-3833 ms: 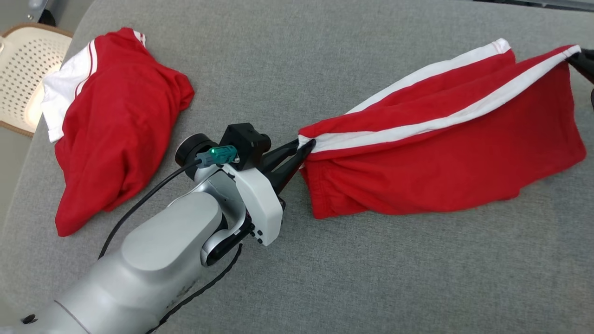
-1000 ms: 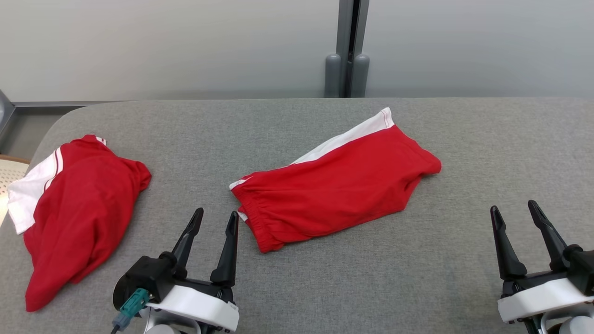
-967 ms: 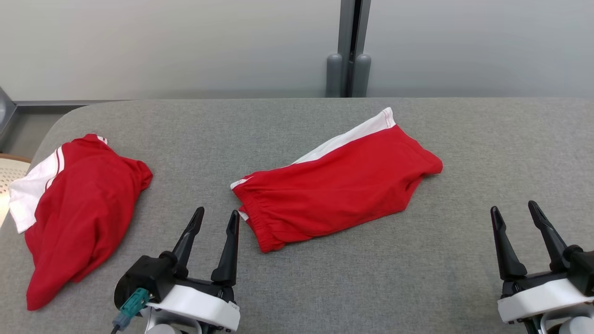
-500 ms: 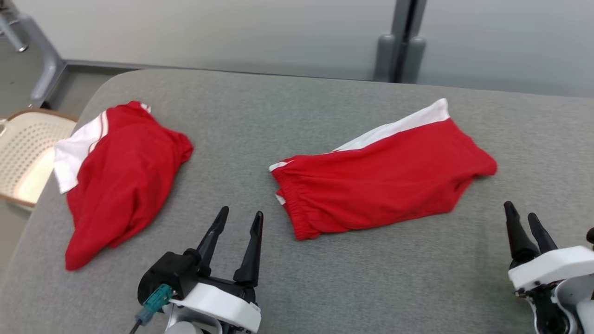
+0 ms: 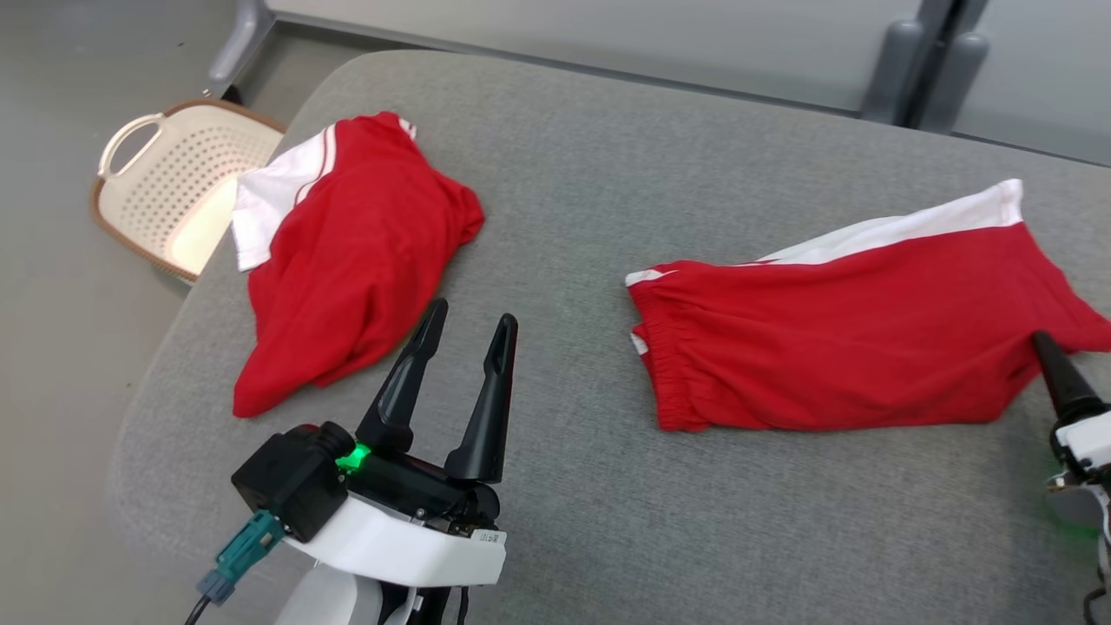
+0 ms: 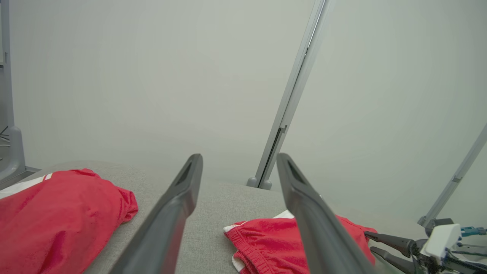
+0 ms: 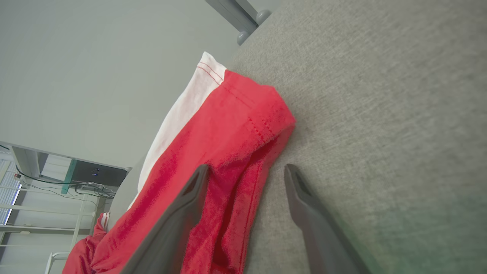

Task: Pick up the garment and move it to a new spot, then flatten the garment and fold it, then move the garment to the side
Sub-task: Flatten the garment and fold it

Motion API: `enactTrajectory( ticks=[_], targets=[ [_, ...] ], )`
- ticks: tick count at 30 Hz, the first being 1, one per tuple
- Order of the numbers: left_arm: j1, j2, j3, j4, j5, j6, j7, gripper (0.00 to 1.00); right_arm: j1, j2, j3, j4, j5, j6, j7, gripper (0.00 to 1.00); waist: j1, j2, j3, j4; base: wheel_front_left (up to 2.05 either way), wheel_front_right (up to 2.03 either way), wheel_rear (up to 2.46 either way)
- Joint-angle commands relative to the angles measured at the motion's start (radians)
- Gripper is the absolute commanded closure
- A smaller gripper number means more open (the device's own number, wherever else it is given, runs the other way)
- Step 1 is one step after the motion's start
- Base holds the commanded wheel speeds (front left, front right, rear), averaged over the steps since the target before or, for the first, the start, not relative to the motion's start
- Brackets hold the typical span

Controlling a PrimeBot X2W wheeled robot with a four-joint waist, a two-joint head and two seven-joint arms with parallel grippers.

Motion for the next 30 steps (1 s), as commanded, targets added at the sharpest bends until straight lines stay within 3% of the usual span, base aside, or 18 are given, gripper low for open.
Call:
enactTrajectory(
  ticks=[1,21,23,30],
  targets=[
    [-0.006,0.003,0.005,-0.018,0.002,-0.007,-0.002,0.00,-0.011,0.014,-0.003,0.024,-0.003,0.002,0.015,0.00,0.0000,-0.0001,0.022,0.032,0.00,0.00,0.00],
    [-0.004,0.003,-0.024,-0.036,-0.015,-0.007,-0.002,0.00,-0.145,0.048,-0.110,0.214,-0.127,0.002,0.129,0.00,0.0000,-0.0001,0.050,0.071,0.00,0.00,0.00],
    [-0.006,0.003,-0.021,-0.033,-0.015,-0.006,-0.002,0.00,-0.159,0.048,-0.106,0.220,-0.148,0.002,0.134,1.00,0.0000,-0.0001,0.052,0.066,0.00,0.00,0.00],
    [-0.007,0.003,-0.020,-0.012,-0.018,-0.012,-0.002,0.00,-0.162,0.050,-0.116,0.161,-0.160,-0.001,0.069,1.00,0.0000,-0.0001,0.040,0.025,0.00,0.00,0.00]
  ],
)
